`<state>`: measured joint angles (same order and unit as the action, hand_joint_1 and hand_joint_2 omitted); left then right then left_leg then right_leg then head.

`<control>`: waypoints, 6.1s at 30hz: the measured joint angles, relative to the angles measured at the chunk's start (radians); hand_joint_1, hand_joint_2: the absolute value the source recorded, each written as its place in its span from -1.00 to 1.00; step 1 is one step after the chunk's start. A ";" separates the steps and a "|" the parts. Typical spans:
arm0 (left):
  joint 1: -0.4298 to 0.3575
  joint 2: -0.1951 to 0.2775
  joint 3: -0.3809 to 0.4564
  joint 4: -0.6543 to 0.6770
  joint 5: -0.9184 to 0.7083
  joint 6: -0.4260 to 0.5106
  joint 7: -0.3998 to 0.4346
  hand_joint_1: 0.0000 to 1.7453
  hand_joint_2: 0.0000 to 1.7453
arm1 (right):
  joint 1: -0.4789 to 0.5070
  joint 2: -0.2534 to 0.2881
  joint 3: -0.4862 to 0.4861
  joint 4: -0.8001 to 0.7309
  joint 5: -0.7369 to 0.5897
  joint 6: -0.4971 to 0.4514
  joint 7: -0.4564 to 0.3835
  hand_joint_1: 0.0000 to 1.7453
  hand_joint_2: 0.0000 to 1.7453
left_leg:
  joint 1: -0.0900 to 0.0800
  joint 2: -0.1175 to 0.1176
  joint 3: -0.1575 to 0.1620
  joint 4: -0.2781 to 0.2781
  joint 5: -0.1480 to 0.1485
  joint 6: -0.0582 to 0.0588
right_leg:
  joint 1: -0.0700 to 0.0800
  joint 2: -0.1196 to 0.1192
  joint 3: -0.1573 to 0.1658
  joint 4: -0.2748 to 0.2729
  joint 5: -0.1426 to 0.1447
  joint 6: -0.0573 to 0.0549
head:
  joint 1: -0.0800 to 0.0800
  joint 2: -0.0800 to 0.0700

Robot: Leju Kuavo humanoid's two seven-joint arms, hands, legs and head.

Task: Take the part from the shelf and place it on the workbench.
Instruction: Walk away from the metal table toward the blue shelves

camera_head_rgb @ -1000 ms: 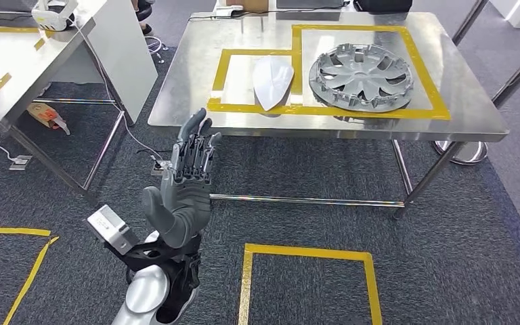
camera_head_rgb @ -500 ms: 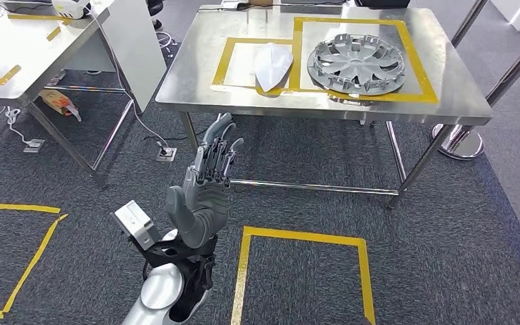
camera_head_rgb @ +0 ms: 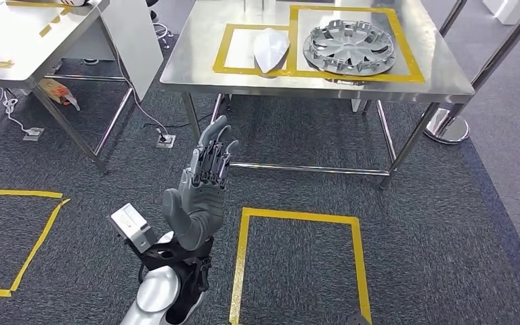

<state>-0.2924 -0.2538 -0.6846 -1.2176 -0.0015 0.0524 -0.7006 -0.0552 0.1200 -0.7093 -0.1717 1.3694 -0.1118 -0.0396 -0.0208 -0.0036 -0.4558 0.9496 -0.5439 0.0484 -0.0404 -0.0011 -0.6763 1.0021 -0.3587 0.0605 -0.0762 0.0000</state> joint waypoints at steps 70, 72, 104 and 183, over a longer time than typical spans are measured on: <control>0.210 0.196 0.146 1.054 0.031 0.126 1.139 -1.00 -0.50 | -0.003 0.025 -0.096 0.002 -0.070 0.011 0.166 -1.00 1.00 | 0.020 0.004 -0.043 0.011 0.027 -0.032 | 0.008 -0.009 0.115 -0.037 -0.068 -0.022 | 0.063 0.000; 0.212 0.197 0.147 1.055 0.034 0.127 1.123 -1.00 -1.00 | -0.003 0.025 -0.101 0.002 -0.070 0.012 0.162 -1.00 0.00 | 0.020 0.004 -0.043 0.011 0.027 -0.032 | 0.008 -0.009 0.114 -0.037 -0.068 -0.021 | 0.063 0.000; 0.215 0.205 0.147 1.067 0.043 0.112 1.060 -1.00 -1.00 | -0.005 0.025 -0.120 0.002 -0.074 0.014 0.132 -1.00 -1.00 | 0.021 0.004 -0.046 0.011 0.028 -0.032 | 0.011 -0.009 0.109 -0.033 -0.068 -0.021 | 0.063 0.000; 0.216 0.198 0.147 1.076 0.063 0.136 1.047 -1.00 -1.00 | -0.010 0.031 -0.088 0.003 -0.018 0.045 0.100 -1.00 -1.00 | 0.019 0.042 -0.087 0.032 0.040 -0.026 | 0.014 -0.100 0.174 0.004 -0.173 -0.017 | 0.049 0.000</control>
<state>-0.0761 -0.0560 -0.5373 -0.1419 0.0613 0.1884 0.3466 -0.0650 0.1513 -0.7975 -0.1690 1.3517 -0.0667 0.0608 -0.0019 0.0380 -0.5427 0.9813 -0.5041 0.0222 -0.0267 -0.1012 -0.5022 1.0062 -0.5316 0.0439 -0.0270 0.0000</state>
